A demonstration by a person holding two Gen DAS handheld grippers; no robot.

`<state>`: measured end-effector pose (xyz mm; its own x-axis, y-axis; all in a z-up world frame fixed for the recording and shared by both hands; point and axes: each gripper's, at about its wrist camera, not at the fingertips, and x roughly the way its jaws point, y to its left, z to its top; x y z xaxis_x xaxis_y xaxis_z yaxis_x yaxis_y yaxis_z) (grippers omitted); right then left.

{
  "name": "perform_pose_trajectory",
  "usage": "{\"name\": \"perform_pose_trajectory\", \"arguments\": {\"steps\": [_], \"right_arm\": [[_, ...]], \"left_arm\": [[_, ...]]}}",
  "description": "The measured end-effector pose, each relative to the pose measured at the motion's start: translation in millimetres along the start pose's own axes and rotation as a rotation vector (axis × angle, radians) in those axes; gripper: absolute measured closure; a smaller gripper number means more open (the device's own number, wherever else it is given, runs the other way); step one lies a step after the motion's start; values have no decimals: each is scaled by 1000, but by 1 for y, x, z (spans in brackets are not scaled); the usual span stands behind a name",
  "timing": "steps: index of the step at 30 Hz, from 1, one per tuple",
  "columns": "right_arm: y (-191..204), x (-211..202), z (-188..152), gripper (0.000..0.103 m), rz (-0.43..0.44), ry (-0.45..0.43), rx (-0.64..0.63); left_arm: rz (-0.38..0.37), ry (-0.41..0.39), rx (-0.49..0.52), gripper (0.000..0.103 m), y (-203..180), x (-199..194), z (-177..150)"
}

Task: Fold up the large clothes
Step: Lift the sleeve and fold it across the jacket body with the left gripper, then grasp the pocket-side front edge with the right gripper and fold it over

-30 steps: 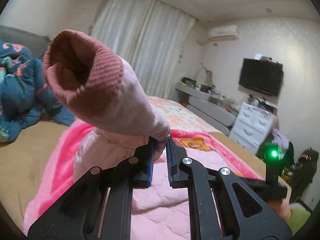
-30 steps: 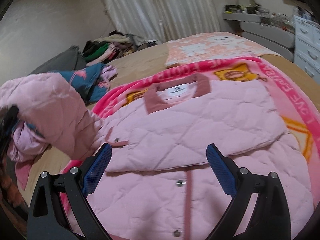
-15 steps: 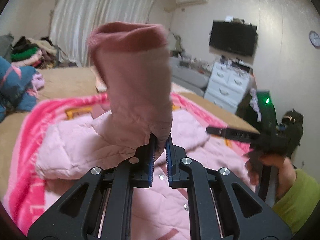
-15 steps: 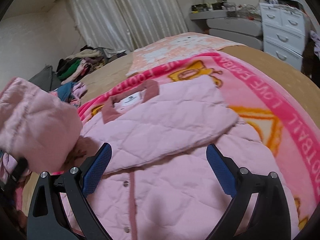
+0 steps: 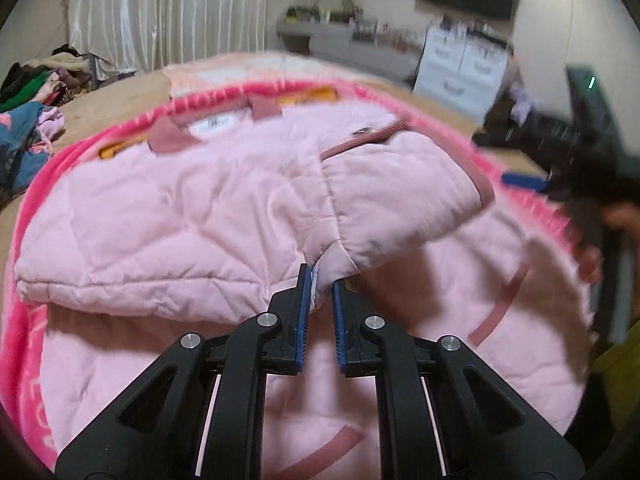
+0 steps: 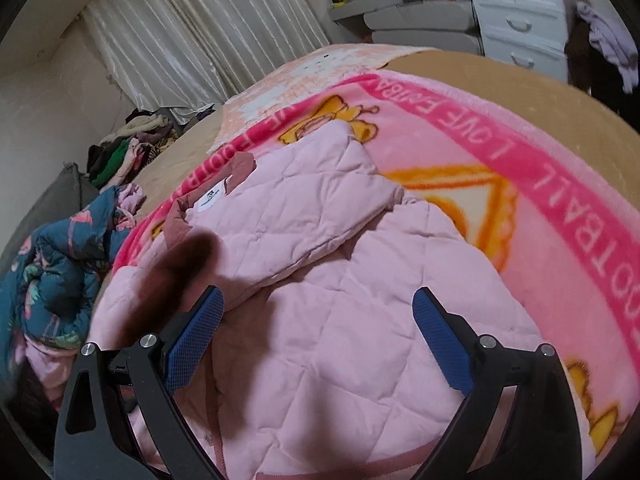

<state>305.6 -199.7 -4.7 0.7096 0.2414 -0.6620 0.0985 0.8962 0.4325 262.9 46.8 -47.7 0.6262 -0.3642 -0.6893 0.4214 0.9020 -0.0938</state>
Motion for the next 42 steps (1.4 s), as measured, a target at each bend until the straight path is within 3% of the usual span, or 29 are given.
{"name": "perform_pose_trajectory", "arguments": {"steps": [6,8,9,10,15,18,20,24,26,27,28,30,34,38,42], "right_arm": [[0,10,-6,8,106,106,57],[4,13,-9,8,140,134,60],[7,15,-12,8,165,158,67],[10,16,-14,8,185,175,75],[23,28,-27,8,243,265,89],[34,36,-35,8,241,293,65],[39,44,-40,8,238,304,63],[49,57,-52,9,215,294,53],[54,59,-54,30,220,264,31],[58,61,-55,53,242,271,16],[61,64,-55,67,255,278,5],[67,68,-54,78,257,281,-30],[102,52,-34,87,212,208,-252],[142,17,5,88,211,64,-483],[156,-2,53,89,167,-40,-565]], "left_arm": [[48,116,74,90,-11,16,-6],[27,121,83,60,-13,12,-6],[12,100,87,22,-14,7,-5],[24,91,103,18,-17,3,-4],[54,39,189,18,-20,-19,4],[72,1,109,17,9,-32,17],[100,-19,23,9,40,-39,24],[170,-30,-162,9,103,-47,30],[180,-40,-321,9,146,-52,27],[186,-42,-375,9,160,-55,26],[197,-49,-425,9,175,-57,24],[229,-59,-475,9,195,-60,21],[251,-67,-542,9,222,-59,17],[250,-91,-604,9,239,-63,15],[244,-132,-599,9,244,-62,24]]}}
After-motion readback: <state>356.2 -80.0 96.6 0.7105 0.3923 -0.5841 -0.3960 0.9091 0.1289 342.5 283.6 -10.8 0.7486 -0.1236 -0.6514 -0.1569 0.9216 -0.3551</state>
